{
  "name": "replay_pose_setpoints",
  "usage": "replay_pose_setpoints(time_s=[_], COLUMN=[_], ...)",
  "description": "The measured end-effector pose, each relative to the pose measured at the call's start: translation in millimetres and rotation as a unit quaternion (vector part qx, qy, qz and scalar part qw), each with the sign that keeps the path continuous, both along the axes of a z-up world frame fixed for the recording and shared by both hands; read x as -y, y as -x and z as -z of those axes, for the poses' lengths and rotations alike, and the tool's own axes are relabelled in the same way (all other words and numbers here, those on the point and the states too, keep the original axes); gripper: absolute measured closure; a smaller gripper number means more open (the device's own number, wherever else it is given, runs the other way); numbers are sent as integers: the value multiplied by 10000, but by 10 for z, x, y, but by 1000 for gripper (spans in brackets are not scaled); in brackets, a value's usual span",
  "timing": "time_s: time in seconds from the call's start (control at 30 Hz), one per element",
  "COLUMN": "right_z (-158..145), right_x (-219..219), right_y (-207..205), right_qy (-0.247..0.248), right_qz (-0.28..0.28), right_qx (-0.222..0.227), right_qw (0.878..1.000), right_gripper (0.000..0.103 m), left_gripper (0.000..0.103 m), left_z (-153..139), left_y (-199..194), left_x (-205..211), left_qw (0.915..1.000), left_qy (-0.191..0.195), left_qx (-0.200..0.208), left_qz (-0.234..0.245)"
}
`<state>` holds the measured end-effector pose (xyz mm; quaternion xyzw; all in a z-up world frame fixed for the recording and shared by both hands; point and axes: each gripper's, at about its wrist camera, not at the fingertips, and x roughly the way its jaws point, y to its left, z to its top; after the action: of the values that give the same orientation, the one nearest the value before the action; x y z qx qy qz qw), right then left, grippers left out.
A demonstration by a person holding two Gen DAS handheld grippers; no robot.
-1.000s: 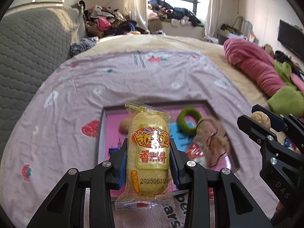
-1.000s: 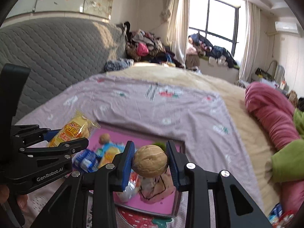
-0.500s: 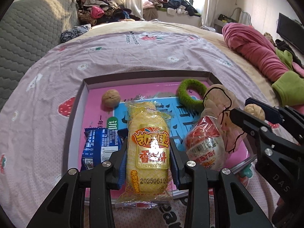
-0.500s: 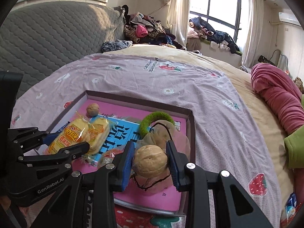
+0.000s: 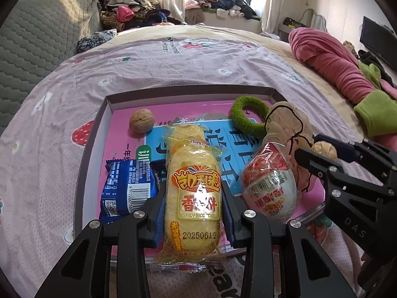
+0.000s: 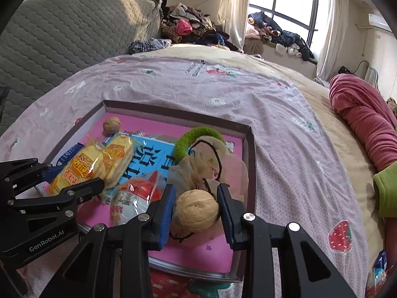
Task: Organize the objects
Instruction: 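Lower the yellow packet and walnut into the tray and open both tools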
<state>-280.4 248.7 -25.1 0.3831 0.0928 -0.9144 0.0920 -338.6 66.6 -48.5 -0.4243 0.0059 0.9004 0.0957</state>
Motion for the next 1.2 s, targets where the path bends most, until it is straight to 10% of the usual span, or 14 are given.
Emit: replay_pose_setpoints(time_s=[1.2], right_z=[273], right_x=[120], right_y=[85], right_qy=[-223], right_qz=[-169], right_qx=[350], right_qw=[9990], right_gripper=[68], left_gripper=[61], left_z=[118], left_y=[84], left_x=[88], left_qw=[9998], left_qy=[-156], left_qx=[31], left_qz=[-72])
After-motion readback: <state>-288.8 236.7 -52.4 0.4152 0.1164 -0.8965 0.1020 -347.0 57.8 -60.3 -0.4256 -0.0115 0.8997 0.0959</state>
